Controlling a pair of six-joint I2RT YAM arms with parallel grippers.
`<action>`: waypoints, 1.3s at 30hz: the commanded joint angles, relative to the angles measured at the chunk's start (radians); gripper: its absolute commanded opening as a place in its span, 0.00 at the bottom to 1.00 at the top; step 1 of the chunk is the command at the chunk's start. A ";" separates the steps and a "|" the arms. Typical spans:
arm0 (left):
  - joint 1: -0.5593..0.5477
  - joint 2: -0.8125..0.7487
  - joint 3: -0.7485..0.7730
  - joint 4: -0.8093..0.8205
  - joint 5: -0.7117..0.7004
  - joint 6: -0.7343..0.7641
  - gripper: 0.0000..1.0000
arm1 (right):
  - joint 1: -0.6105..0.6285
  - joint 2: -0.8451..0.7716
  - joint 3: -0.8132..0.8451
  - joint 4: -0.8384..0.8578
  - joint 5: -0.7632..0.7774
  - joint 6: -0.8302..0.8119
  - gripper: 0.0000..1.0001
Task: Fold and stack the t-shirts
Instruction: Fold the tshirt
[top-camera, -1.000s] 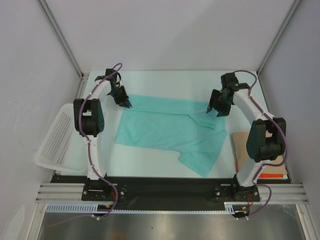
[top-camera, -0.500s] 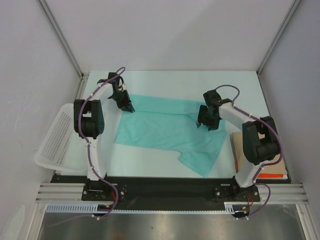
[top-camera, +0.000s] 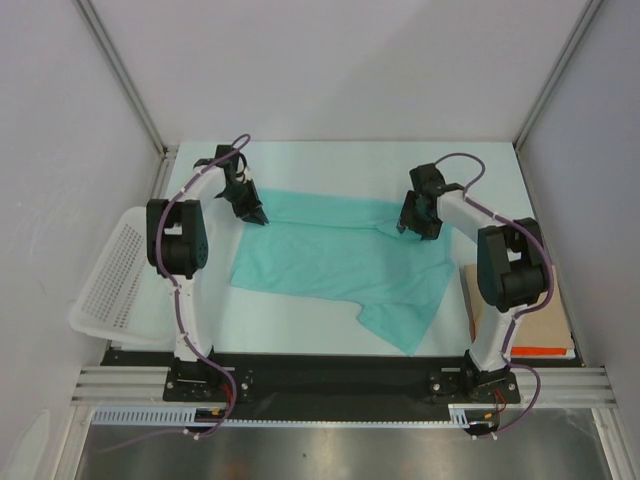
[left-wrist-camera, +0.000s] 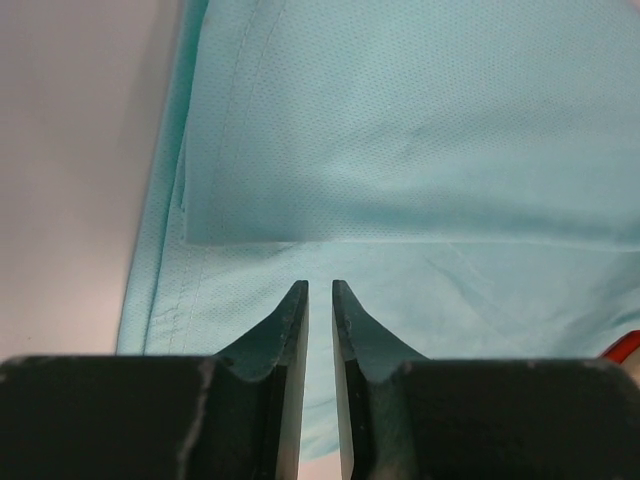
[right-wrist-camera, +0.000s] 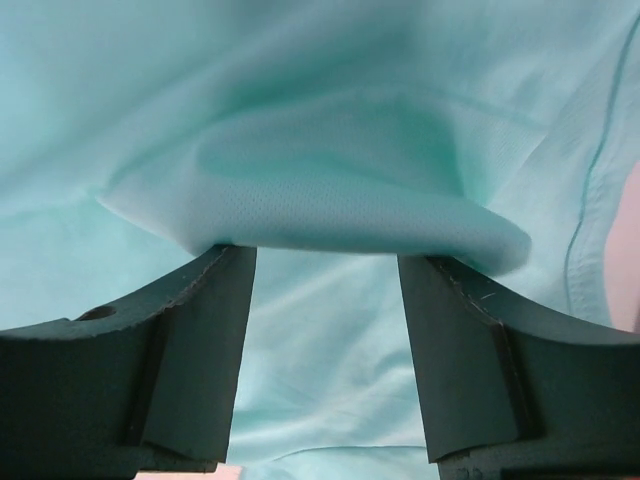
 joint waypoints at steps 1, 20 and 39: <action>-0.004 -0.075 0.015 -0.004 -0.021 0.026 0.20 | -0.040 0.026 0.083 0.021 0.003 0.026 0.63; -0.004 -0.063 0.035 -0.004 0.001 0.033 0.19 | -0.103 -0.121 -0.083 0.136 -0.366 0.081 0.48; -0.004 -0.074 0.022 -0.002 0.018 0.032 0.18 | -0.068 0.015 -0.151 0.430 -0.359 0.118 0.47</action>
